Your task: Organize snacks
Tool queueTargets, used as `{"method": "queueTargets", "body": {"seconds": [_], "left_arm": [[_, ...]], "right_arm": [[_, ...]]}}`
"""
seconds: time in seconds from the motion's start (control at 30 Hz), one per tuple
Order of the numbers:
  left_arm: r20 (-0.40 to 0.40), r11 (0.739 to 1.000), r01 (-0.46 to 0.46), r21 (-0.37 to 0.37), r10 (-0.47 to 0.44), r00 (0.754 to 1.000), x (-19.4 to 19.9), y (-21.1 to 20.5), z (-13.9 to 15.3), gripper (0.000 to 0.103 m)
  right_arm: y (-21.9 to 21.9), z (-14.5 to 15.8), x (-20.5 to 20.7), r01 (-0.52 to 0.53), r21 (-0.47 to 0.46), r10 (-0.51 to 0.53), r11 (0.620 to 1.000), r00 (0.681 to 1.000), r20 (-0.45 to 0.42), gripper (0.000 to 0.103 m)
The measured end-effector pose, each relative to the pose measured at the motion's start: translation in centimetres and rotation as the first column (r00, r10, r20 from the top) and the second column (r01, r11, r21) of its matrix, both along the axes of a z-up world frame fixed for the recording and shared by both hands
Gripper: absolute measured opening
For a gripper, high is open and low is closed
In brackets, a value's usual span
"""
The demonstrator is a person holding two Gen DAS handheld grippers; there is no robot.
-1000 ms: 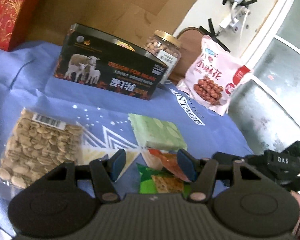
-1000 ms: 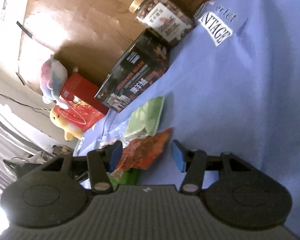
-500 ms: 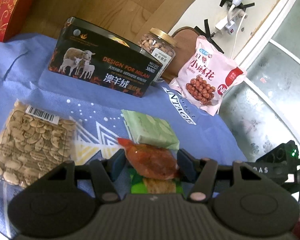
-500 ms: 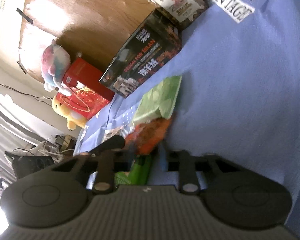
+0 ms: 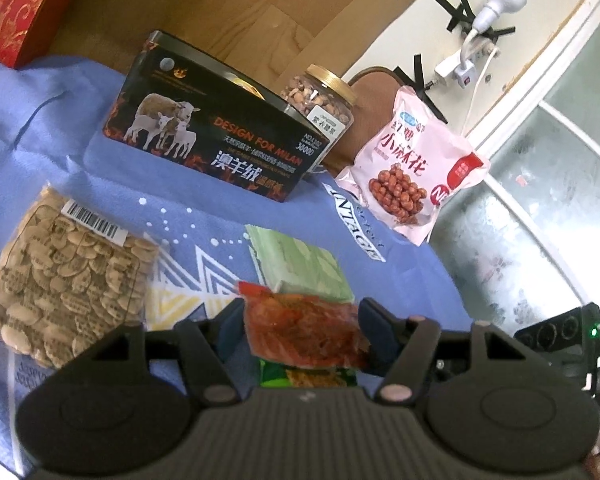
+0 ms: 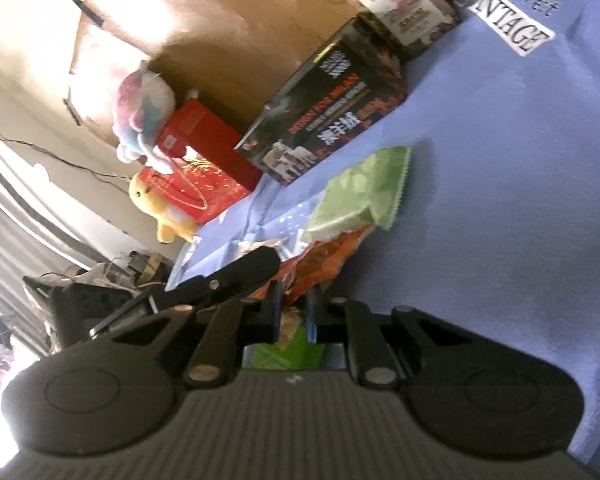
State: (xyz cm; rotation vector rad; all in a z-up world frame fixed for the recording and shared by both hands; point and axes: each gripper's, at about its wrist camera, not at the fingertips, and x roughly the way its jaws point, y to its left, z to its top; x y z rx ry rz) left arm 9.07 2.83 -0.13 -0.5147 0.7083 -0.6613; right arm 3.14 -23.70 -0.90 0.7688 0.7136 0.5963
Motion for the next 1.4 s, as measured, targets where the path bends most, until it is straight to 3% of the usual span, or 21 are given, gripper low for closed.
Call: {"method": "queueTargets", "body": {"seconds": [0.2, 0.4, 0.57, 0.77, 0.87, 0.93, 1.03, 1.13, 1.23, 1.3, 1.33, 1.4], "left_arm": [[-0.030, 0.990, 0.011, -0.139, -0.015, 0.999, 0.4, 1.3, -0.3, 0.071], [-0.032, 0.991, 0.011, -0.137, -0.016, 0.999, 0.4, 1.1, -0.3, 0.071], [-0.035, 0.989, 0.010, -0.144, -0.015, 0.999, 0.4, 1.3, -0.3, 0.071], [-0.044, 0.985, 0.001, -0.175, -0.008, 0.999, 0.4, 1.7, -0.3, 0.071], [-0.075, 0.978, -0.012, -0.210, -0.004, 0.997, 0.5, 2.2, -0.4, 0.071], [-0.091, 0.981, -0.015, -0.194, -0.003, 0.996, 0.6, 2.2, -0.2, 0.071], [-0.106, 0.988, -0.006, -0.152, -0.010, 0.994, 0.5, 1.9, 0.3, 0.071], [-0.144, 0.998, -0.018, -0.052, 0.011, 0.989, 0.5, 1.3, 0.5, 0.071], [-0.167, 0.999, -0.024, -0.026, 0.020, 0.986, 0.6, 1.0, 0.5, 0.066], [-0.194, 1.000, -0.013, -0.010, 0.011, 0.981, 1.0, 0.5, 0.2, 0.045], [-0.207, 1.000, -0.002, 0.003, 0.002, 0.978, 1.2, 0.1, -0.2, 0.028], [-0.213, 1.000, -0.004, 0.012, 0.006, 0.977, 1.1, -0.1, -0.3, 0.024]], "right_arm": [[-0.1, 0.5, -0.2, -0.028, 0.055, 0.026, 0.998, 0.999, 0.035, 0.012], [0.0, 0.7, -0.3, -0.037, 0.076, 0.033, 0.996, 0.998, 0.054, 0.003], [-0.3, -0.3, -0.1, 0.026, -0.011, -0.026, 1.000, 1.000, 0.006, 0.003], [-1.5, 0.4, -0.6, 0.046, -0.020, -0.044, 0.999, 0.998, 0.052, 0.010], [-2.2, 0.4, -0.6, 0.050, -0.011, -0.050, 0.999, 0.998, 0.039, 0.023], [-2.7, 0.2, -0.6, 0.050, -0.010, -0.050, 0.999, 0.999, 0.012, 0.031], [-3.6, -0.5, -0.4, 0.043, 0.022, -0.042, 0.999, 0.998, -0.050, 0.031], [-3.7, -1.5, 0.1, 0.014, 0.059, -0.007, 0.998, 0.993, -0.116, 0.031], [-3.0, -1.8, 0.7, -0.012, 0.076, 0.022, 0.997, 0.991, -0.134, 0.029], [-2.3, -1.7, 1.3, -0.020, 0.079, 0.029, 0.997, 0.992, -0.123, 0.028], [-1.9, -1.7, 1.6, -0.027, 0.075, 0.036, 0.997, 0.993, -0.116, 0.027], [-0.9, -1.6, 1.9, -0.036, 0.029, 0.038, 0.999, 0.994, -0.107, 0.017]]}}
